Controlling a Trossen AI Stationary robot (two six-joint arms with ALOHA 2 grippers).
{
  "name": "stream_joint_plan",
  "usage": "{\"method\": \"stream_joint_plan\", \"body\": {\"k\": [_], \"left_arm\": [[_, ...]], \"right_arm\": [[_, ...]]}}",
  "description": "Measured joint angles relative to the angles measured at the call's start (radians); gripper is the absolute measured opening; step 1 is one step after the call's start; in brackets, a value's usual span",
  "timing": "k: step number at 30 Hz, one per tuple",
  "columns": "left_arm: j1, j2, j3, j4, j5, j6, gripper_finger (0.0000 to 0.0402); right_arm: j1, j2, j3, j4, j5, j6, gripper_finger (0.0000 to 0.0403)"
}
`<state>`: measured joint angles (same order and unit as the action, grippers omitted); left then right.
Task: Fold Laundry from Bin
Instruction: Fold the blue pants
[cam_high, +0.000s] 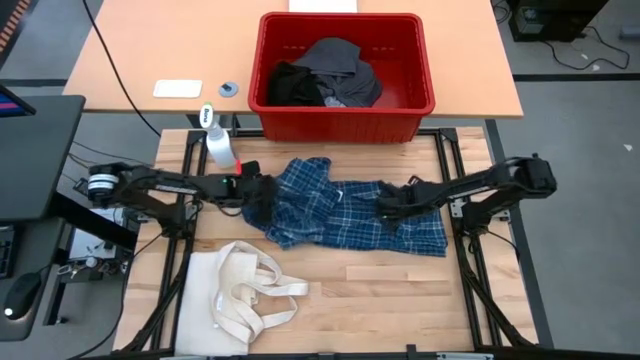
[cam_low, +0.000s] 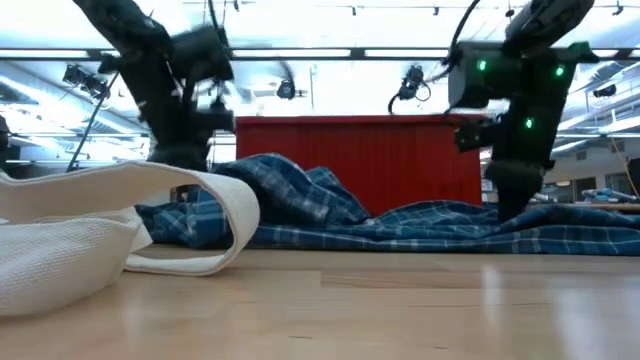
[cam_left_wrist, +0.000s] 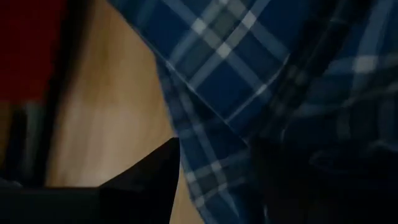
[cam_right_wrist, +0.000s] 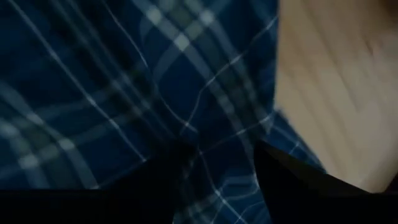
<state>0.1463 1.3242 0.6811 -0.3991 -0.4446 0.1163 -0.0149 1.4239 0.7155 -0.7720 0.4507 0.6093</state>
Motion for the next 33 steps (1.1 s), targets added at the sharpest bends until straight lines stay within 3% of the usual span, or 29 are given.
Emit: {"method": "stream_joint_plan", "body": {"k": [6, 10, 13, 16, 19, 21, 28, 33], "left_arm": [[-0.099, -0.152, 0.0, 0.051, 0.098, 0.107, 0.0203], [-0.182, -0.158, 0.0, 0.116, 0.156, 0.096, 0.0203], [-0.263, -0.1, 0.002, 0.211, 0.148, 0.066, 0.0204], [-0.349, -0.058, 0.0, 0.305, 0.054, 0.041, 0.0212], [-0.412, -0.046, 0.002, 0.34, -0.034, 0.037, 0.0235], [-0.437, -0.02, 0.018, 0.348, -0.039, 0.036, 0.0256], [-0.465, 0.154, 0.16, 0.273, -0.054, 0.092, 0.0325], [-0.462, 0.309, 0.357, 0.082, -0.055, 0.117, 0.0336]], "right_arm": [[0.026, -0.143, 0.017, 0.044, 0.005, -0.004, 0.0204], [0.048, -0.208, 0.018, 0.112, 0.01, -0.008, 0.0204], [0.068, -0.222, 0.018, 0.145, 0.012, -0.009, 0.0204], [0.084, -0.214, 0.018, 0.164, 0.012, -0.011, 0.0204], [0.096, -0.203, 0.018, 0.174, 0.012, -0.01, 0.0204], [0.103, -0.195, 0.017, 0.166, 0.018, -0.01, 0.0204], [0.106, -0.171, 0.018, 0.209, 0.027, -0.024, 0.0204], [0.106, -0.16, 0.017, 0.212, 0.018, -0.032, 0.0204]]}}
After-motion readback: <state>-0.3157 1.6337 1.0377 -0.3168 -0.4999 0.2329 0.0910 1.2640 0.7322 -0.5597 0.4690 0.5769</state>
